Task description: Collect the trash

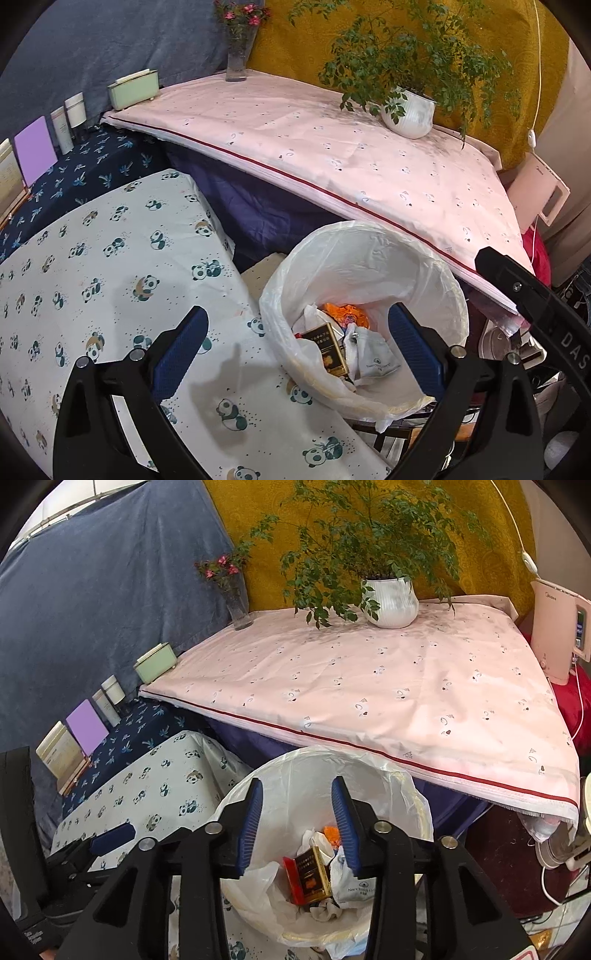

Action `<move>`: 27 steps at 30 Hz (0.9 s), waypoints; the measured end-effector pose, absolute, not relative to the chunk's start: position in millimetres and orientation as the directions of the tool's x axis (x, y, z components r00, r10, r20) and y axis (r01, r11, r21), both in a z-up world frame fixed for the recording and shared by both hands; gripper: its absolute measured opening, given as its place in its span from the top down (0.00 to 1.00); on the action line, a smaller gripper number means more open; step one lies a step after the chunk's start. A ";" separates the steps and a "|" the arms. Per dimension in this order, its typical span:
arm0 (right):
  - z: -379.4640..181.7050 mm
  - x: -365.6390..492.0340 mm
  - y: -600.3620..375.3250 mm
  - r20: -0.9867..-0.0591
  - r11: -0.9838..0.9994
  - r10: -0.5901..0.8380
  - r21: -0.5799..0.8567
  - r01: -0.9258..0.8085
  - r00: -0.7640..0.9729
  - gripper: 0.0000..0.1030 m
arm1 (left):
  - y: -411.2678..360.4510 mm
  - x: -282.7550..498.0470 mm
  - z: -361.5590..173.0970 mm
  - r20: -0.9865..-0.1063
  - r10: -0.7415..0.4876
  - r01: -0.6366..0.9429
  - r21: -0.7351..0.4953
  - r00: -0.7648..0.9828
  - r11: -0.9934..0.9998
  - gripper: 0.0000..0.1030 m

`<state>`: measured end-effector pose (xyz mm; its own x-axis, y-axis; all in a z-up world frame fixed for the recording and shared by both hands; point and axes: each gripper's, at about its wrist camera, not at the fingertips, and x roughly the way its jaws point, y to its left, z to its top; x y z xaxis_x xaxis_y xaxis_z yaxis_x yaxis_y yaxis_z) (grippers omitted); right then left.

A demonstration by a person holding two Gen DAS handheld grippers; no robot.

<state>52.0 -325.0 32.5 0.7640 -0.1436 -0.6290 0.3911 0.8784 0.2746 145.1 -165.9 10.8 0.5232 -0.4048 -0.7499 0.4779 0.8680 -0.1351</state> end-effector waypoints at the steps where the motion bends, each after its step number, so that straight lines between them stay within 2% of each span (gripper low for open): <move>1: 33.8 51.3 -322.7 -0.629 0.883 -0.142 0.269 0.386 0.765 0.56 | -163.8 144.2 11.2 -0.750 -0.399 0.473 -0.131 0.527 0.871 0.09; 3: 35.8 49.2 -318.3 -0.627 0.890 -0.144 0.256 0.377 0.766 0.45 | -159.3 142.0 12.0 -0.749 -0.387 0.464 -0.119 0.539 0.878 0.09; 5: 37.9 46.3 -312.3 -0.625 0.900 -0.146 0.239 0.366 0.767 0.39 | -154.1 139.5 13.0 -0.747 -0.373 0.456 -0.106 0.550 0.884 0.09; 9: 40.2 42.2 -299.9 -0.632 0.918 -0.154 0.193 0.347 0.759 0.28 | -144.7 135.0 14.8 -0.747 -0.356 0.439 -0.096 0.561 0.893 0.09; 14: 39.4 34.6 -290.1 -0.644 0.923 -0.158 0.174 0.344 0.748 0.19 | -129.3 127.8 14.2 -0.748 -0.331 0.415 -0.082 0.576 0.906 0.09; 23: 30.8 22.3 -271.3 -0.668 0.940 -0.168 0.112 0.321 0.724 0.16 | -110.6 110.6 8.7 -0.750 -0.289 0.392 -0.043 0.595 0.919 0.08; 27: 26.8 16.4 -264.7 -0.676 0.944 -0.163 0.105 0.312 0.719 0.12 | -106.1 101.5 6.5 -0.751 -0.279 0.390 -0.032 0.598 0.920 0.08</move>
